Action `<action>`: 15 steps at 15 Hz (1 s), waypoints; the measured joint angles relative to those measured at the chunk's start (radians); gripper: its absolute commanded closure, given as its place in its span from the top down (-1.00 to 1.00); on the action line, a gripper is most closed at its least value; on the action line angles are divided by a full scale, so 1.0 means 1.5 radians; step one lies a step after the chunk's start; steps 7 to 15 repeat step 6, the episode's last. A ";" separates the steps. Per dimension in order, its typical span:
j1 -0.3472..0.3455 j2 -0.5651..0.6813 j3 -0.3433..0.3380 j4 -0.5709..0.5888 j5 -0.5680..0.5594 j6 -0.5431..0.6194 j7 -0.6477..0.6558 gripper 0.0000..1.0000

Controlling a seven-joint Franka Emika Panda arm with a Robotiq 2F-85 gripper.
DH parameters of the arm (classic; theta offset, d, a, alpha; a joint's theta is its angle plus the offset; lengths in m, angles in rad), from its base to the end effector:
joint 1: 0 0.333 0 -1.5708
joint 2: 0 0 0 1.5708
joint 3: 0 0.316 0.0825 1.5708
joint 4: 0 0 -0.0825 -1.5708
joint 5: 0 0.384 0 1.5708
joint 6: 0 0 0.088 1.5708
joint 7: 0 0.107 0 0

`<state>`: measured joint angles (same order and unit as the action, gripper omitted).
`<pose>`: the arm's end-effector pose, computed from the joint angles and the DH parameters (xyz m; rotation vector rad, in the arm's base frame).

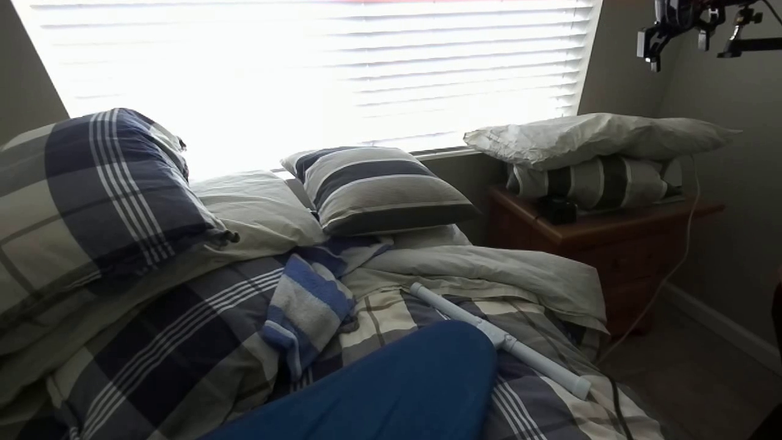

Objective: Pick up the white pillow on the right and place it on the nightstand.

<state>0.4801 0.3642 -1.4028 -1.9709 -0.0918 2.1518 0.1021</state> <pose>0.3866 -0.4376 0.4432 2.3992 -1.2272 -0.1002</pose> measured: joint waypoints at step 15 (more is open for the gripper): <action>0.035 -0.046 -0.022 -0.037 -0.019 0.012 -0.014 1.00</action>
